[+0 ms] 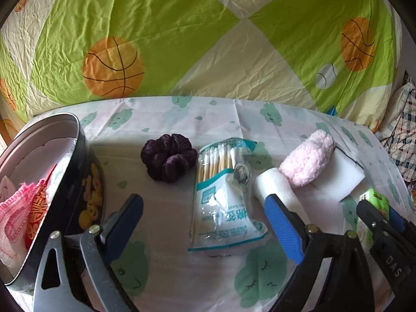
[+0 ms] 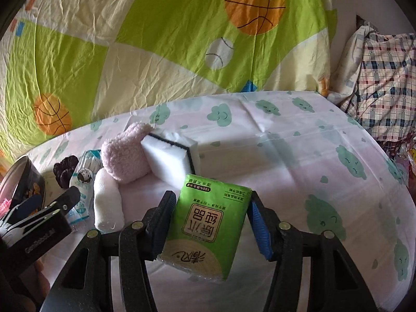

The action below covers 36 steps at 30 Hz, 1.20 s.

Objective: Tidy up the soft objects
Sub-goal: 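Grasp the green tissue pack with the right gripper while the left gripper grasps the cotton-swab pack, then lift the tissue pack and swab pack and carry both over the tin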

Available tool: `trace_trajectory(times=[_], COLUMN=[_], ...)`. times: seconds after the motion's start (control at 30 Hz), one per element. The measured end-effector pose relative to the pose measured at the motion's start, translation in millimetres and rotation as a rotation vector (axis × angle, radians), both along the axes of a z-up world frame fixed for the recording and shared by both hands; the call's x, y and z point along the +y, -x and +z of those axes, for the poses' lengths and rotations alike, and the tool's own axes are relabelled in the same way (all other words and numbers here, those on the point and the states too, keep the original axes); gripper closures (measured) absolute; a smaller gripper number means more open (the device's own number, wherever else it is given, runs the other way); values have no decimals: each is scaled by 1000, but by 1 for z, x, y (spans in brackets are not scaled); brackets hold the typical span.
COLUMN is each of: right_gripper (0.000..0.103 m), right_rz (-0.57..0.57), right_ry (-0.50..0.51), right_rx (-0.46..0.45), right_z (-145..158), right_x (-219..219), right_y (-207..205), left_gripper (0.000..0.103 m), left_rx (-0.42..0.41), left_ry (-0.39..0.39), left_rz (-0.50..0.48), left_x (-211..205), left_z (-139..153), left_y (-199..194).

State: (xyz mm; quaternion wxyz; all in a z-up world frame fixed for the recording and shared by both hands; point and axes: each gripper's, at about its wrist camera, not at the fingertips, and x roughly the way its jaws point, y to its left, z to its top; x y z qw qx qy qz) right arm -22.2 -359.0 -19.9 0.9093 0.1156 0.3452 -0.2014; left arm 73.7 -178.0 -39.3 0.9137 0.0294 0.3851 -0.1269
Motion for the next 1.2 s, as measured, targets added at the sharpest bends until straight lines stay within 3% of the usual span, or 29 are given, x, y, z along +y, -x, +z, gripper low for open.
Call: trace_trajectory(times=[0.1, 0.17, 0.33, 0.5, 0.7, 0.83, 1.07, 1.2], right_gripper=[45, 45, 45, 45, 45, 45, 45, 45], right_rz=[-16, -26, -42, -44, -46, -47, -39, -21], right_ry=[-8, -6, -9, -13, 37, 83, 165, 181], right_rx=[-47, -75, -105, -121, -165, -223, -327, -361], right_z=[8, 12, 17, 17, 22, 29, 42, 46], right_x=[-1, -2, -5, -5, -2, 3, 13, 18], right_y=[5, 8, 12, 13, 17, 23, 35, 38], left_gripper=[30, 31, 40, 64, 73, 74, 74, 74], left_rx=[86, 135, 107, 102, 97, 29, -43, -116], left_ry=[18, 27, -39, -18, 47, 62, 171, 157], left_rz=[1, -5, -22, -57, -74, -89, -126, -115], left_x=[-6, -11, -24, -24, -16, -10, 14, 23], left_z=[-12, -21, -22, -19, -16, -4, 16, 23], left_y=[-14, -20, -18, -18, -15, 3, 28, 45])
